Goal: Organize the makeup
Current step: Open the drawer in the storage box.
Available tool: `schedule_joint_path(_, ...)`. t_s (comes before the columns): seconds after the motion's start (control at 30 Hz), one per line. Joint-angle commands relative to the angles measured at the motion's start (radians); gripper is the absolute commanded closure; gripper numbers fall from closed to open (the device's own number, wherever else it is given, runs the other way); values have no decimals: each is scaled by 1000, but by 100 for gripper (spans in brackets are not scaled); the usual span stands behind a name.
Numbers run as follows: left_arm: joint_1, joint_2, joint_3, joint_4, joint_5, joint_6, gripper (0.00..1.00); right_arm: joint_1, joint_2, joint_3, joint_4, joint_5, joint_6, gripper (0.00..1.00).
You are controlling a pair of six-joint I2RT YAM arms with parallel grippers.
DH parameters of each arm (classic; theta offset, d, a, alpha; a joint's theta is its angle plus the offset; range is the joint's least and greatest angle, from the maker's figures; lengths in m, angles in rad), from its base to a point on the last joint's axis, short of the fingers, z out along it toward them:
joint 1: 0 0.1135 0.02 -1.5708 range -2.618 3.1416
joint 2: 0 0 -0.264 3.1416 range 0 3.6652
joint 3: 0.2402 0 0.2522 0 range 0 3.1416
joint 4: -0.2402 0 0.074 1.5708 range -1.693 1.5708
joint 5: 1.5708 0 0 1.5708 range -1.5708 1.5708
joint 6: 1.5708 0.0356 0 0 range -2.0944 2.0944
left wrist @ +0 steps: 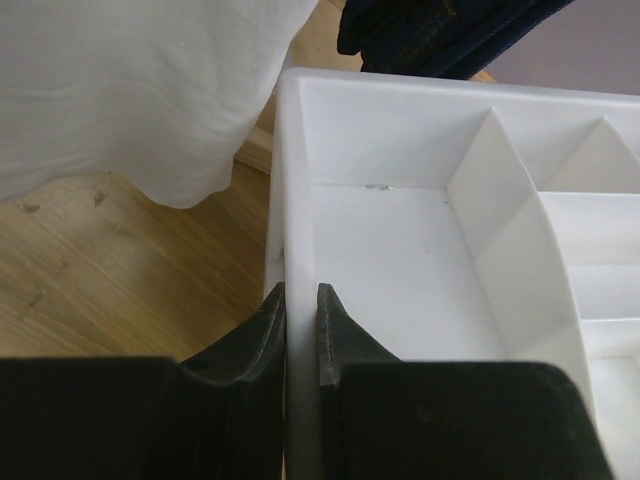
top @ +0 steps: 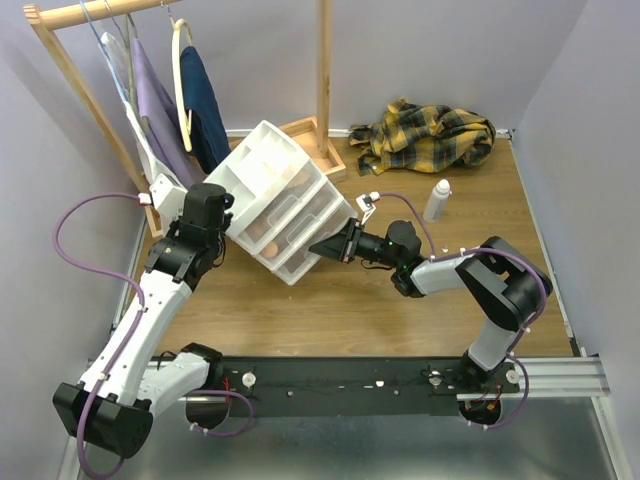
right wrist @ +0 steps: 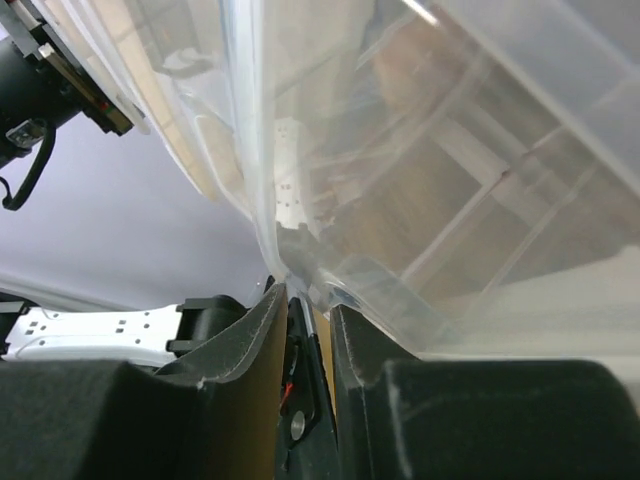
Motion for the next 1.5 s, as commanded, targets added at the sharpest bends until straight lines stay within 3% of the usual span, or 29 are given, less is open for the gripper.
schedule_joint_path(0.0,-13,18,-6,149,-118,68,100,28,-24,1,358,-95,56,72)
schedule_joint_path(0.43,-20,49,-63,225,-251,221,100,28,-39,-33,410,-112,119,72)
schedule_joint_path(0.73,-106,43,-96,273,-357,319,100,28,13,-72,342,-61,71,69)
schedule_joint_path(0.97,-229,95,-96,313,-497,399,100,28,44,-75,270,-17,24,62)
schedule_joint_path(1.47,-234,187,-81,345,-534,493,100,26,1,-56,34,-24,-81,42)
